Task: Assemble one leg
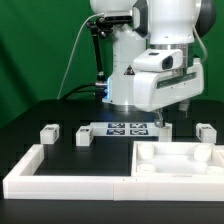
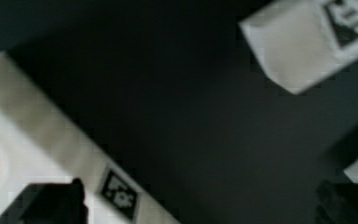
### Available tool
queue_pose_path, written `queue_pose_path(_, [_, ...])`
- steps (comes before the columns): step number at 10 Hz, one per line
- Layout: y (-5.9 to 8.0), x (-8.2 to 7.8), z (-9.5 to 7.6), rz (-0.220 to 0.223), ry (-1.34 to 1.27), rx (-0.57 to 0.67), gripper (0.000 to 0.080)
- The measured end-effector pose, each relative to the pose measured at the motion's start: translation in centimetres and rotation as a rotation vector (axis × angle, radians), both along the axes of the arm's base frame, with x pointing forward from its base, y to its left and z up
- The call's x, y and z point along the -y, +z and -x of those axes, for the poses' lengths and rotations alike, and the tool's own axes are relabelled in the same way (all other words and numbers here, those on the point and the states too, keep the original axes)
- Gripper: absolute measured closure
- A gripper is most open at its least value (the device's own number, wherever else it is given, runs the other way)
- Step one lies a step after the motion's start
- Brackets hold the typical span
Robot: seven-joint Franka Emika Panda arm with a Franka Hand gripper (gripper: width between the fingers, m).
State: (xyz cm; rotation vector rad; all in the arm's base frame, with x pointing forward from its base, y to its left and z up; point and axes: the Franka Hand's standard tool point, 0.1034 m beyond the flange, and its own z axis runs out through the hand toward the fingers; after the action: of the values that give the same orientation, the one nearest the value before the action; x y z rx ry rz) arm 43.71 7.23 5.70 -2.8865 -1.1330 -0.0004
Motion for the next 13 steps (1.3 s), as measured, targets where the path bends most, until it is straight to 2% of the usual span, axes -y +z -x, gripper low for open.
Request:
queue_pose_path(1, [-0.3, -1.1, 1.0, -0.002, -0.157, -0.019, 0.0150])
queue_pose_path(5, [-0.3, -1.6, 1.0, -0.018, -0.486, -0.040, 0.0150])
queue_pose_path(7, [-0.5, -4.0, 2.0, -0.021, -0.709, -0.064, 0.0150])
queue_pose_path(10, [-0.4, -7.6, 3.1, -0.026, -0.725, -0.077, 0.0150])
queue_pose_path(12, [-0.4, -7.3, 3.2, -0.011, -0.715, -0.102, 0.0150])
queue_pose_path(13, [-0.5, -7.3, 3.5, 0.012, -0.709, -0.142, 0.0150])
